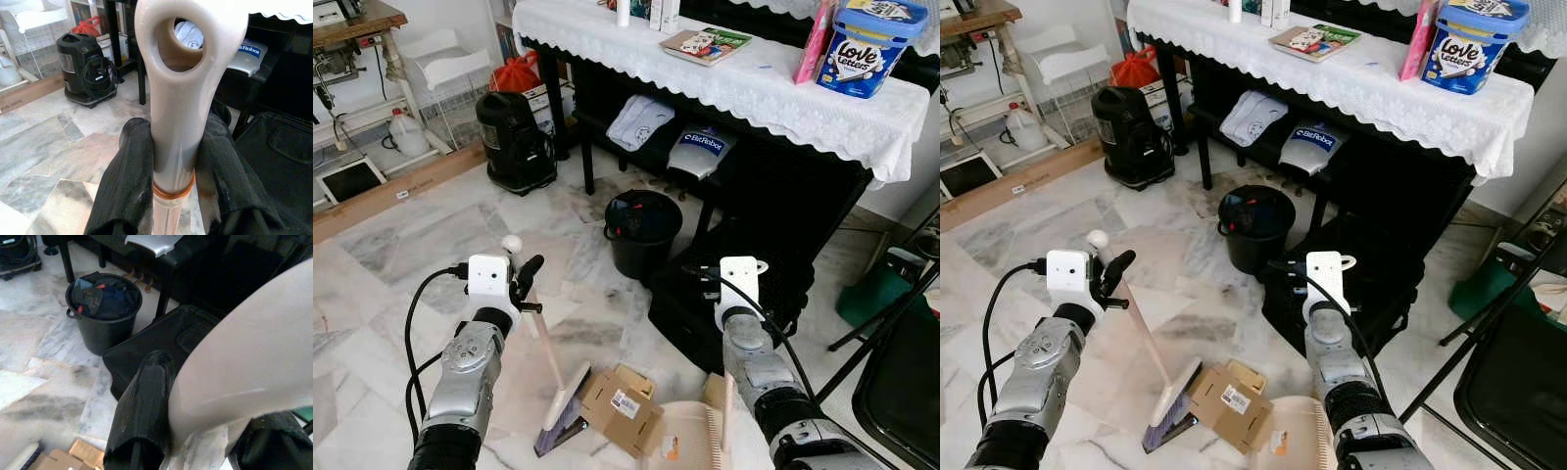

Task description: Sweep floor

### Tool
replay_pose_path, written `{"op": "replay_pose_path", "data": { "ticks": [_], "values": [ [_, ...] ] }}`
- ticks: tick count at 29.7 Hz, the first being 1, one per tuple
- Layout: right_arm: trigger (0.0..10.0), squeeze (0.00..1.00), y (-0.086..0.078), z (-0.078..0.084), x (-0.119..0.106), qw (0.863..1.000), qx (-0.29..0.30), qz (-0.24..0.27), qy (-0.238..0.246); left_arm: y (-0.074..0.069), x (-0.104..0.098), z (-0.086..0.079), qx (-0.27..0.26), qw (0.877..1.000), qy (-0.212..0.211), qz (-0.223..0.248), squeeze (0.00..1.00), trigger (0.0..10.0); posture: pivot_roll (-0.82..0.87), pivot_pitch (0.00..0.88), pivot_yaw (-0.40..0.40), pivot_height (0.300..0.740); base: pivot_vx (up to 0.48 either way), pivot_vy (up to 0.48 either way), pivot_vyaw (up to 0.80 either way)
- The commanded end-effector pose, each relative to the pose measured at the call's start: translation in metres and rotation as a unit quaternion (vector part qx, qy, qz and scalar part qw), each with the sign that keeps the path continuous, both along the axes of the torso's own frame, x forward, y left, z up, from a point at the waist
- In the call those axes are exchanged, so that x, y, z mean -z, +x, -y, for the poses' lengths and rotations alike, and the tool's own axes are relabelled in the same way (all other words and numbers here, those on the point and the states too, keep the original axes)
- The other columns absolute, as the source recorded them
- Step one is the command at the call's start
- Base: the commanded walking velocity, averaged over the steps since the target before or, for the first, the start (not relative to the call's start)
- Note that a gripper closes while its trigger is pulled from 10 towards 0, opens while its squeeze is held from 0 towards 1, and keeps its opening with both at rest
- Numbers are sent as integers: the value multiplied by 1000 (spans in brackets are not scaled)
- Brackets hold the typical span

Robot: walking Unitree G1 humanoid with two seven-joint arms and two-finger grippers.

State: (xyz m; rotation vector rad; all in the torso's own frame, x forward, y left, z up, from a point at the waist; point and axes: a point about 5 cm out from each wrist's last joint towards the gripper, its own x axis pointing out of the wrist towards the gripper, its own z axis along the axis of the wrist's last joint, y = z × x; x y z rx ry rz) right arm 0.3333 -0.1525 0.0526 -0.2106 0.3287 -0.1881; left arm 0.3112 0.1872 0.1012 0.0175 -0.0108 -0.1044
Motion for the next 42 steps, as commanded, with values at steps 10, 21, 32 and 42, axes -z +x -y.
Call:
{"op": "replay_pose_path", "data": {
  "ticks": [10, 21, 32, 42],
  "values": [
    [10000, 0, -7, -5, 11, 1000, -9, 9, -7, 1, -1, 5, 45, 998, -33, -20, 0, 10000, 50, 40, -16, 740, 0, 0, 0],
    [10000, 0, -9, -6, 13, 1000, -12, 20, 1, 4, -5, 5, 68, 992, -95, -49, 0, 10000, 54, 42, -15, 740, 0, 0, 0],
    [10000, 0, -5, -16, 5, 998, -34, 58, 20, 10, -27, 5, 76, 981, -174, -28, 0, 10000, 55, 44, -15, 740, 0, 0, 0],
    [10000, 0, 6, -27, -24, 985, -73, 143, 63, 12, -37, -5, 23, 997, -73, 17, 0, 10000, 50, 42, -22, 740, 0, 0, 0]
  ]
}}
